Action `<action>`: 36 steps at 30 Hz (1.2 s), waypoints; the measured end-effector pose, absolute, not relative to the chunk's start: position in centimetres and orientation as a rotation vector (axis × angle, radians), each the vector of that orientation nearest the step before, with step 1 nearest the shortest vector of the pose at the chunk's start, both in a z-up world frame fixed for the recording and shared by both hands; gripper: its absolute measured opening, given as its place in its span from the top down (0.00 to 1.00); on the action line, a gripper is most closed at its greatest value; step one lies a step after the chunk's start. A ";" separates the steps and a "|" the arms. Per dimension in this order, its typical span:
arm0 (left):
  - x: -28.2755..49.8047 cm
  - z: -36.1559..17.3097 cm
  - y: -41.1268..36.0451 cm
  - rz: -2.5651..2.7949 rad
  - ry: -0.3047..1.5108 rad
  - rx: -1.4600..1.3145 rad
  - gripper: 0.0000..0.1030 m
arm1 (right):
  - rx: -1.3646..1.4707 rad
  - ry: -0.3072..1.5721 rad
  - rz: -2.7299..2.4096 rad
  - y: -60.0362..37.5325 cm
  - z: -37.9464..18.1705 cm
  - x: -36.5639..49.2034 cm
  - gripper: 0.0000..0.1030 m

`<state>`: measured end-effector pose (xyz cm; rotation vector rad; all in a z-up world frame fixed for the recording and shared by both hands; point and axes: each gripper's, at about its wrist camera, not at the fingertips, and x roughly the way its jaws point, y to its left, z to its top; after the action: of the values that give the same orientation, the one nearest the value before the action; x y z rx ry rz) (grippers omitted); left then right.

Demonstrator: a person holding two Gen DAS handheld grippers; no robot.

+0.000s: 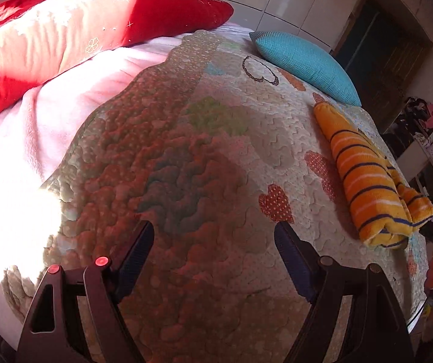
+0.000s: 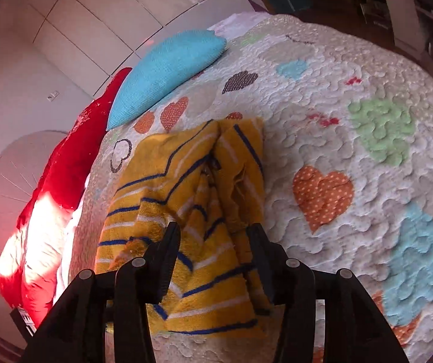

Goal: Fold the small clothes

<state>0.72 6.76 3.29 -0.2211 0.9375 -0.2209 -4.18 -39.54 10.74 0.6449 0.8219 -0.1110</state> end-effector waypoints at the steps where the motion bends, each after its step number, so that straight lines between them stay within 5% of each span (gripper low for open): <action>1: 0.4 3.5 6.3 -0.222 0.941 -0.211 0.22 | 0.630 0.803 -0.087 -39.4 11.6 -4.5 0.44; 3: -0.1 4.0 5.6 -0.224 0.946 -0.200 0.22 | 0.653 0.769 -0.013 -39.1 12.7 -5.2 0.31; 9: -1.5 5.3 2.7 -0.236 0.953 -0.158 0.22 | 0.605 0.854 0.038 -35.4 11.3 -3.3 0.26; 10: -1.8 5.6 2.1 -0.244 0.952 -0.152 0.22 | 0.598 0.872 0.052 -34.8 10.6 -2.8 0.35; 11: -2.1 6.0 1.5 -0.254 0.947 -0.147 0.22 | 0.601 0.891 0.075 -34.3 9.9 -2.3 0.76; 12: -2.3 6.5 0.7 -0.263 0.940 -0.138 0.22 | 0.590 0.916 0.064 -34.0 9.3 -2.0 0.90; 25: 1.2 9.0 -9.4 -0.428 0.916 -0.055 0.22 | 0.626 0.887 0.015 -39.3 6.7 -6.4 0.87; 34: 6.5 3.5 -17.7 -0.447 1.047 0.171 0.21 | 0.682 0.855 0.055 -40.3 5.1 -7.8 0.84; 35: 6.6 3.8 -17.2 -0.464 1.050 0.155 0.21 | 0.668 0.862 0.057 -40.3 5.4 -7.9 0.82; 36: 6.6 4.3 -16.9 -0.489 1.056 0.142 0.21 | 0.648 0.870 0.050 -40.2 5.6 -7.9 0.68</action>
<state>6.63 -16.86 4.32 0.1416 1.0563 -0.4889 -7.94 -40.24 5.64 0.6476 0.8699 0.0504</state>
